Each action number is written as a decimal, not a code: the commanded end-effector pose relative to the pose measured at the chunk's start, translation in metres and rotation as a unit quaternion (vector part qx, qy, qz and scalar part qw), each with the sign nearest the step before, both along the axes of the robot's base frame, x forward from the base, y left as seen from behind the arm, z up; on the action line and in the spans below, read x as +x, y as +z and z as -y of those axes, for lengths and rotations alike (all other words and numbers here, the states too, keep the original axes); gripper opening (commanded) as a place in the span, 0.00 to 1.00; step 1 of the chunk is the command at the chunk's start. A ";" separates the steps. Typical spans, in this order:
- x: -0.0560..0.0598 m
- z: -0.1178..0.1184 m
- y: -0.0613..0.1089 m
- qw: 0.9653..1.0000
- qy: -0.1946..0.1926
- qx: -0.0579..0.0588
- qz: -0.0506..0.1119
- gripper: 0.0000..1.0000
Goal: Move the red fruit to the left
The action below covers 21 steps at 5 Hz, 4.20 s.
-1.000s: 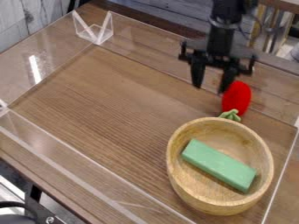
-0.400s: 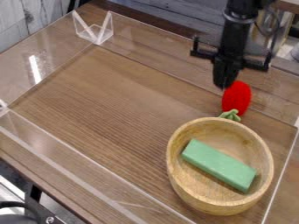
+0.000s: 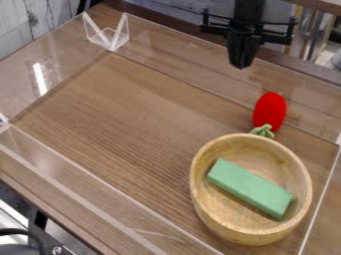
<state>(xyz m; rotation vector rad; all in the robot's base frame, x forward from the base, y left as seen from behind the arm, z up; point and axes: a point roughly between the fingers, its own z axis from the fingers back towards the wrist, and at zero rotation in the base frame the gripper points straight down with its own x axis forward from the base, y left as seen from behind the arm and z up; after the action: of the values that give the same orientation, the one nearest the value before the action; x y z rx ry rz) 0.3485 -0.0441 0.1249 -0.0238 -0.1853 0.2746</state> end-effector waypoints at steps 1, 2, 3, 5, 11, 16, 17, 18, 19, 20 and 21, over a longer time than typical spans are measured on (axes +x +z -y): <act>0.011 0.009 -0.001 1.000 0.023 0.004 0.015 1.00; 0.022 0.023 -0.021 0.999 0.037 0.008 0.006 1.00; 0.022 0.042 -0.046 0.999 0.032 0.009 -0.003 1.00; 0.025 0.034 -0.040 0.999 0.045 0.004 0.004 0.00; 0.002 -0.115 0.030 0.996 0.067 0.035 0.046 0.00; -0.012 -0.192 -0.048 0.995 0.023 0.098 0.024 0.00; -0.015 -0.192 -0.059 0.995 0.026 0.098 0.013 0.00; -0.011 -0.202 -0.065 0.995 0.014 0.096 0.004 0.00; -0.010 -0.213 -0.065 0.996 0.008 0.089 0.001 0.00; -0.009 -0.222 -0.066 0.995 0.049 0.081 -0.009 0.00; -0.008 -0.227 -0.068 0.994 0.087 0.066 -0.020 1.00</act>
<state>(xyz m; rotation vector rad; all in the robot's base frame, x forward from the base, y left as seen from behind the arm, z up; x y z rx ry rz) 0.3326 0.1752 0.0364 0.1131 -0.1055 0.4209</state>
